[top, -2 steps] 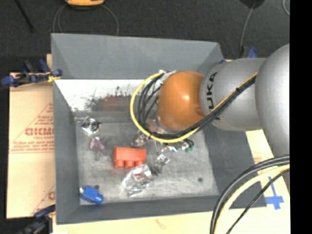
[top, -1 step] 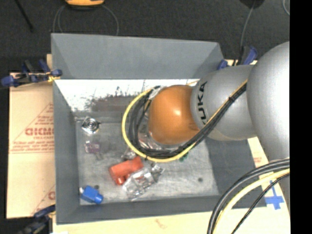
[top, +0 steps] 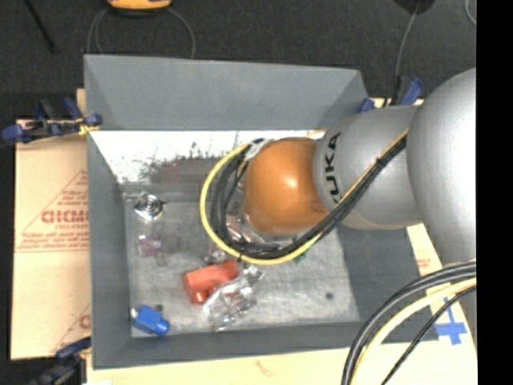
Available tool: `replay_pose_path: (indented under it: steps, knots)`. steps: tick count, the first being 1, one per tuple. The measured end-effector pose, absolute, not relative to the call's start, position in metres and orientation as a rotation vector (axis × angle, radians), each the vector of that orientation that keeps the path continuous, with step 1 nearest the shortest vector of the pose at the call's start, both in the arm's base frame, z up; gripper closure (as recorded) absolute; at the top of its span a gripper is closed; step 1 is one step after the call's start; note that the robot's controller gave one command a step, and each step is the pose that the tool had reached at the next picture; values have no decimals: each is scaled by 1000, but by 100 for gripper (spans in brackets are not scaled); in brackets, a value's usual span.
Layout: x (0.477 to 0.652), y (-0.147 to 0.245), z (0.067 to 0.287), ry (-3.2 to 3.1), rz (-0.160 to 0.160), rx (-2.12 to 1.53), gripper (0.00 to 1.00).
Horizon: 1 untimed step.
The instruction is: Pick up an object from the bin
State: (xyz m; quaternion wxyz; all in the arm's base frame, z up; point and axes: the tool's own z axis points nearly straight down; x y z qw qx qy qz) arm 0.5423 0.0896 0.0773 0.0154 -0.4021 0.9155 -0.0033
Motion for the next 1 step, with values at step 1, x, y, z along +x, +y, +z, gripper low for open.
replay_pose_path:
  steps: [1]
  knots:
    - [552, 99, 222, 2854, -5, -1286, 100]
